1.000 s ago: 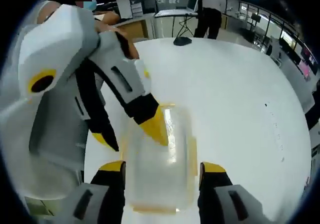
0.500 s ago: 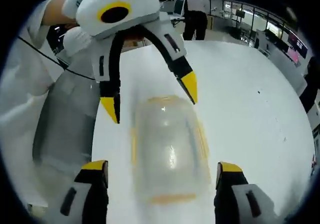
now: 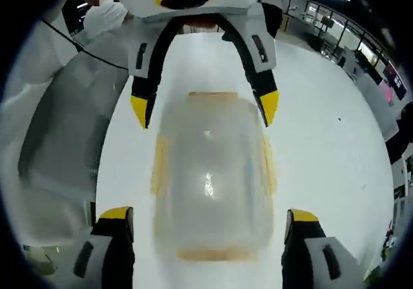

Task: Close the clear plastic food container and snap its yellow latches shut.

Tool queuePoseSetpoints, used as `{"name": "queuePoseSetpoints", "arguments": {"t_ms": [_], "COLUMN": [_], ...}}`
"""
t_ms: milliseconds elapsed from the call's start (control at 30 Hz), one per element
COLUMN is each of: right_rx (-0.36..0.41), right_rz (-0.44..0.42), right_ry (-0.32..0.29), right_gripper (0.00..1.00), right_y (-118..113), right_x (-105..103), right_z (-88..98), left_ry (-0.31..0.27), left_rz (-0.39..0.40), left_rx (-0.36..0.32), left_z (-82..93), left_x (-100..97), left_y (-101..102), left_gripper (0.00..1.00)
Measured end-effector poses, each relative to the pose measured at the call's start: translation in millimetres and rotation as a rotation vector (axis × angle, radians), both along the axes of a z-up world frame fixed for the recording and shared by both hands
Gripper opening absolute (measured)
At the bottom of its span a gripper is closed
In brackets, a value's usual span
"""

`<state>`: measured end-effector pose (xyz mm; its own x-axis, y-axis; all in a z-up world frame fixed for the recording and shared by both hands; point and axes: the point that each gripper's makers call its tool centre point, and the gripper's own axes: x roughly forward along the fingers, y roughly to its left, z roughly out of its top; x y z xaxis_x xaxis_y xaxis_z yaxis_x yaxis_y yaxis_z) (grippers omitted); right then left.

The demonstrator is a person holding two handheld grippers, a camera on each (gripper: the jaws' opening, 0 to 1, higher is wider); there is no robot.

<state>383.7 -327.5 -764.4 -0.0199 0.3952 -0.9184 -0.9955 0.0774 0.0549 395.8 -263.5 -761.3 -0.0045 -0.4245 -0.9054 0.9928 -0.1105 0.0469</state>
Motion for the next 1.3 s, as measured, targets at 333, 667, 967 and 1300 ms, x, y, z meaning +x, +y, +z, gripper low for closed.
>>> {"name": "queuePoseSetpoints", "arguments": {"t_ms": [333, 667, 967, 1300], "right_rx": [0.016, -0.036, -0.047, -0.034], "right_rz": [0.022, 0.07, 0.094, 0.116], "right_ry": [-0.04, -0.044, -0.037, -0.039], "right_gripper": [0.8, 0.8, 0.8, 0.82], "right_y": [1, 9, 47, 103], "right_x": [1, -4, -17, -25], "right_z": [-5.8, -7.5, -8.2, -9.0], "left_ry": [-0.056, -0.08, -0.073, -0.078], "left_rz": [0.017, 0.045, 0.052, 0.072], "left_rx": [0.007, -0.017, -0.007, 0.018], "left_z": [-4.6, -6.0, -7.9, -8.3], "left_x": [3.0, -4.8, -19.6, -28.1], "left_y": [-3, 6, 43, 98], "left_gripper": [0.78, 0.79, 0.8, 0.8]}}
